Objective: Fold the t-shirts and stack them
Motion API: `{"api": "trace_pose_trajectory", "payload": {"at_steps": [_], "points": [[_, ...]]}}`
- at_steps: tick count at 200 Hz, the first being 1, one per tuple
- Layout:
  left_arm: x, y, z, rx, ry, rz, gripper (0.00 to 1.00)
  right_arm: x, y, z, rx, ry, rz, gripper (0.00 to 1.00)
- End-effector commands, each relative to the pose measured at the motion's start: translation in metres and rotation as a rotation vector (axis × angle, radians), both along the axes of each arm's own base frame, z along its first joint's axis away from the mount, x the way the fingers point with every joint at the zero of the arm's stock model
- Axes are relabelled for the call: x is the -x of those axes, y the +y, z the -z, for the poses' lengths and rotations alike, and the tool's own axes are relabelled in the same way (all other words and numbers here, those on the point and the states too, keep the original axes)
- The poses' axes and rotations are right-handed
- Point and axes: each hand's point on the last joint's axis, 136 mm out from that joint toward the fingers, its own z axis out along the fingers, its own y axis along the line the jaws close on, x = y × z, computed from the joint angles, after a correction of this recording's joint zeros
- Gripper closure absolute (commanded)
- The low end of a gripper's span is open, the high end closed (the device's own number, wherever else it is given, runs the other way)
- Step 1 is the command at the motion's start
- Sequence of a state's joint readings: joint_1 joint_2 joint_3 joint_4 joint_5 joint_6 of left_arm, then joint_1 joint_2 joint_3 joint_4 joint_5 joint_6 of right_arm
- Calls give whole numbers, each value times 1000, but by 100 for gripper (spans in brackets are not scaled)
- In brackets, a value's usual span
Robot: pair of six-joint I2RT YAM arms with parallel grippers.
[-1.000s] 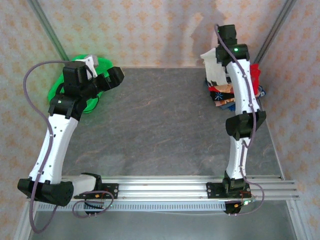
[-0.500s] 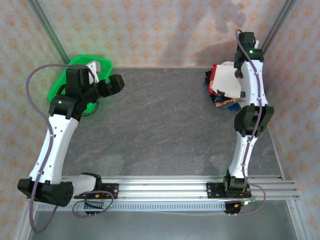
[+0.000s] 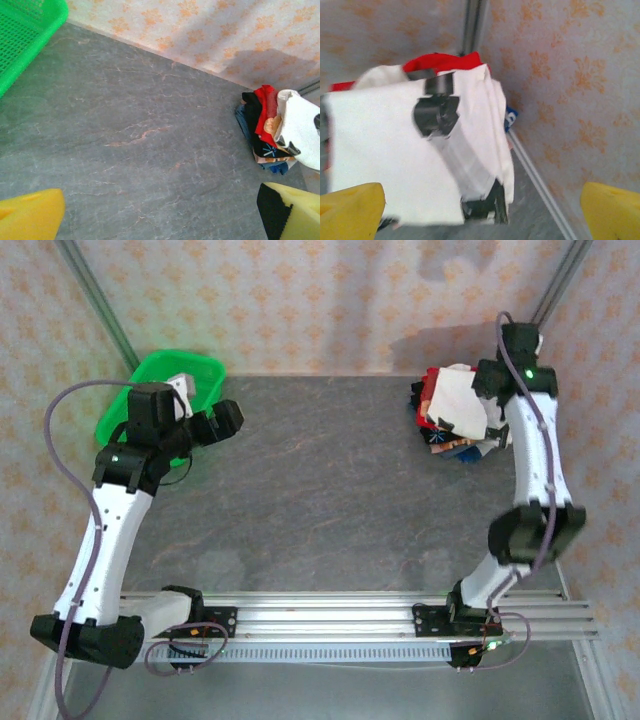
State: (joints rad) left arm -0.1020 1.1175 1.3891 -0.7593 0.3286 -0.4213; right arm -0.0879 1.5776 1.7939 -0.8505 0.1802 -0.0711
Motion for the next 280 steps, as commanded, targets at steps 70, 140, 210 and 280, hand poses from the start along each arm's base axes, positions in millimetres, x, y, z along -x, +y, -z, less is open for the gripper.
{"api": "trace_pose_trajectory", "payload": {"at_steps": [70, 140, 210, 280], "points": [[37, 107, 107, -361, 7, -473, 0, 150, 77, 137, -466, -155, -91, 1], [11, 126, 174, -530, -96, -522, 0, 120, 31, 178, -225, -454, 14, 1], [-37, 111, 221, -540, -137, -418, 0, 66, 34, 207, -185, -541, -62, 1], [-67, 90, 248, -537, -180, -209, 0, 23, 59, 239, -122, -416, -183, 1]]}}
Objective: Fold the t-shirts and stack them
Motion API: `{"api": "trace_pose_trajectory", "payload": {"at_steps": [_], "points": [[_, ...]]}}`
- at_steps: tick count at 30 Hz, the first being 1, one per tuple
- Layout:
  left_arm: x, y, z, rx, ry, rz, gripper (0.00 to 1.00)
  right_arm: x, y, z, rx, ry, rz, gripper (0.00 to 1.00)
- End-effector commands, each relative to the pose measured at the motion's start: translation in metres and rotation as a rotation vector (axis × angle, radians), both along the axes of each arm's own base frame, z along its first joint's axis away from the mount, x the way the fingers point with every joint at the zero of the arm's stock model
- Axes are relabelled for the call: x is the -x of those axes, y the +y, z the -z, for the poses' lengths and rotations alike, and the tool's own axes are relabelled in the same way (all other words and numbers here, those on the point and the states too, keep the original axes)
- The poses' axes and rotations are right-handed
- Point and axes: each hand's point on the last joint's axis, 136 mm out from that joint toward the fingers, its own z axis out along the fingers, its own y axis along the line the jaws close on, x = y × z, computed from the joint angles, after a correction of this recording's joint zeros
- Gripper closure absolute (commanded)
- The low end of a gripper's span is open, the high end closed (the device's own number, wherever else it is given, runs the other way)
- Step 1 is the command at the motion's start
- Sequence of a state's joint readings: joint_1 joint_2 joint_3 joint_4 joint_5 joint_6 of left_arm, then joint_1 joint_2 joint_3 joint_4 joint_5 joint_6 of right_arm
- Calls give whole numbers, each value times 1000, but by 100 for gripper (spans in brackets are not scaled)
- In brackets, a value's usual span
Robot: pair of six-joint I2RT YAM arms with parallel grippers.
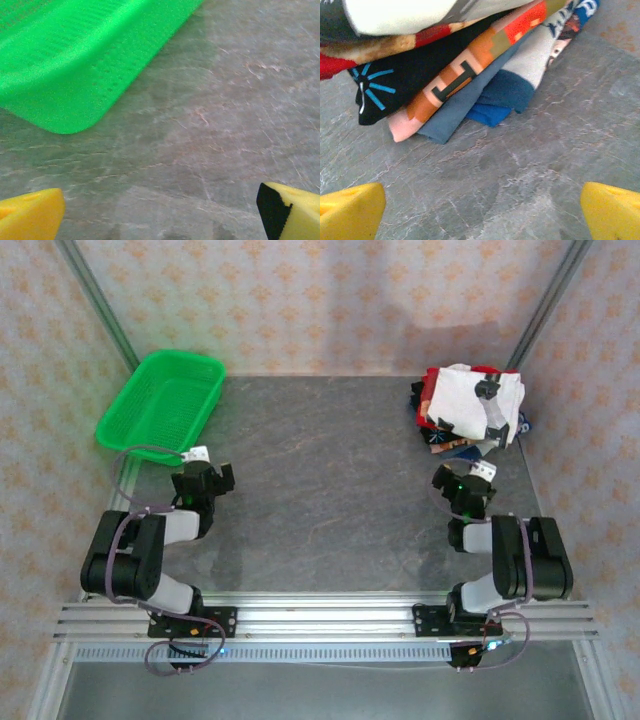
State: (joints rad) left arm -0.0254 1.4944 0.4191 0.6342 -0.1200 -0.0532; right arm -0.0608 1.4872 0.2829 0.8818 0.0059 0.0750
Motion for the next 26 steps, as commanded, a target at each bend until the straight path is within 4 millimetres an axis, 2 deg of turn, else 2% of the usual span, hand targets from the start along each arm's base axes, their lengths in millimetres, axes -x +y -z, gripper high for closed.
{"api": "trace_pose_trajectory", "payload": {"at_steps": [1, 3, 5, 12, 26], "points": [[-16, -11, -24, -8, -105, 82, 0, -32, 15, -21, 76, -50, -63, 1], [-16, -11, -24, -9, -104, 81, 0, -28, 15, -17, 78, -13, -59, 1], [-16, -10, -24, -11, -104, 81, 0, -28, 16, -21, 81, -59, -62, 1], [-16, -11, -24, -12, -104, 81, 0, -23, 7, -23, 113, -50, 14, 1], [-16, -10, -24, -12, -102, 81, 0, -23, 6, -22, 122, -49, 28, 1]]}}
